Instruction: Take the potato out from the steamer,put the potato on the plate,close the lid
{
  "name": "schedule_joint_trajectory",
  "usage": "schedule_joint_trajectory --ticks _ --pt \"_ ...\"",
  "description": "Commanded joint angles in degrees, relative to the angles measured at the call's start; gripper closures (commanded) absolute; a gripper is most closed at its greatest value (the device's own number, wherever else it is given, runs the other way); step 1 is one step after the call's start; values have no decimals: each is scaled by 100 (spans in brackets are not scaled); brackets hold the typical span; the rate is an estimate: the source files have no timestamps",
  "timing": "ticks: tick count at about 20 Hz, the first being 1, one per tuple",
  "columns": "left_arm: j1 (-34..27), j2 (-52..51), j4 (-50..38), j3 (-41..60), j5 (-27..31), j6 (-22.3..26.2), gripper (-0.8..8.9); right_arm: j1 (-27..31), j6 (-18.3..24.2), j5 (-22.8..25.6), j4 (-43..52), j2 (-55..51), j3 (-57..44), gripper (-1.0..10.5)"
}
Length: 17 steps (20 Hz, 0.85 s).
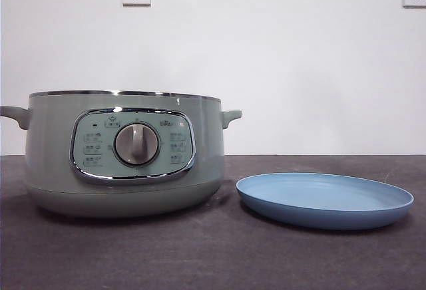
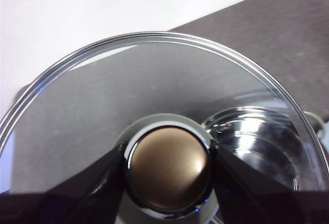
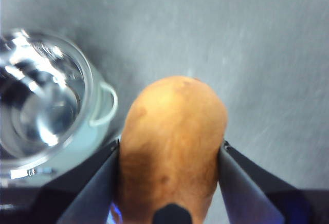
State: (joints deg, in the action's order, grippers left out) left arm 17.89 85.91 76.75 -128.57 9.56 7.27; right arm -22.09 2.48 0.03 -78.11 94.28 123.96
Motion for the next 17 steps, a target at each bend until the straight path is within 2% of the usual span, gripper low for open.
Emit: schedule_joint_trajectory --ticks 1,5,7,12,17 --pt "2 -66 289 -81 -13 -11 821 74 -125 -13 -90 146 -568 956" --pt "2 -66 286 -81 -94 -13 821 72 -164 -133 317 205 -1952 956" --pt "2 -66 286 -81 -105 -13 821 66 -219 -450 1005 205 -2763 956" --pt "7 -66 286 -81 -109 -13 821 11 -372 -776 2747 219 -4481 956" --pt "7 -66 286 -81 -111 -15 821 -15 -439 -750 3755 256 -5576 956"
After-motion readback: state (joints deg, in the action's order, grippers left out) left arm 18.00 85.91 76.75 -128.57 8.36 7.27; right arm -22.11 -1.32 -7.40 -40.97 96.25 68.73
